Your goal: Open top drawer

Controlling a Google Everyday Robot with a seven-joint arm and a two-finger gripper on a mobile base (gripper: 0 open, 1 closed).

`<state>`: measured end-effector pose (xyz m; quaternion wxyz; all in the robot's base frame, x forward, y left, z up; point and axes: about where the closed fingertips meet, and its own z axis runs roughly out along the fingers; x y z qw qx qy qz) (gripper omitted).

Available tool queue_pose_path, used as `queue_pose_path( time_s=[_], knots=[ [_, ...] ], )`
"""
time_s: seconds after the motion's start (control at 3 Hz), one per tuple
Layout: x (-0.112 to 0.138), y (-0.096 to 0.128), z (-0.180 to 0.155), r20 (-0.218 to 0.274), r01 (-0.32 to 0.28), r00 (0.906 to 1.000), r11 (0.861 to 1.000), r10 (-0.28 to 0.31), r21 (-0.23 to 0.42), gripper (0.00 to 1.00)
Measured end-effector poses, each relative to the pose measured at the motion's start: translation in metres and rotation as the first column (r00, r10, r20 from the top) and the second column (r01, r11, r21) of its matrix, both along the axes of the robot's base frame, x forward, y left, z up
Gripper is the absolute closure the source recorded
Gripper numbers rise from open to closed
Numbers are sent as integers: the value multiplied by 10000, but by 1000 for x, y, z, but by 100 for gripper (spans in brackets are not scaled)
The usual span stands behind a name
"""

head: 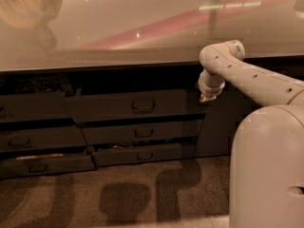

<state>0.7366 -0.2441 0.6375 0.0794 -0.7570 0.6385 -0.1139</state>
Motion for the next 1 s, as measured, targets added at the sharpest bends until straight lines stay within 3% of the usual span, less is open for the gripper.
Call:
queue_pose_path(
  time_s=[1.0],
  knots=[
    [-8, 0, 2, 1, -80, 10000, 10000, 80, 43, 100]
  ],
)
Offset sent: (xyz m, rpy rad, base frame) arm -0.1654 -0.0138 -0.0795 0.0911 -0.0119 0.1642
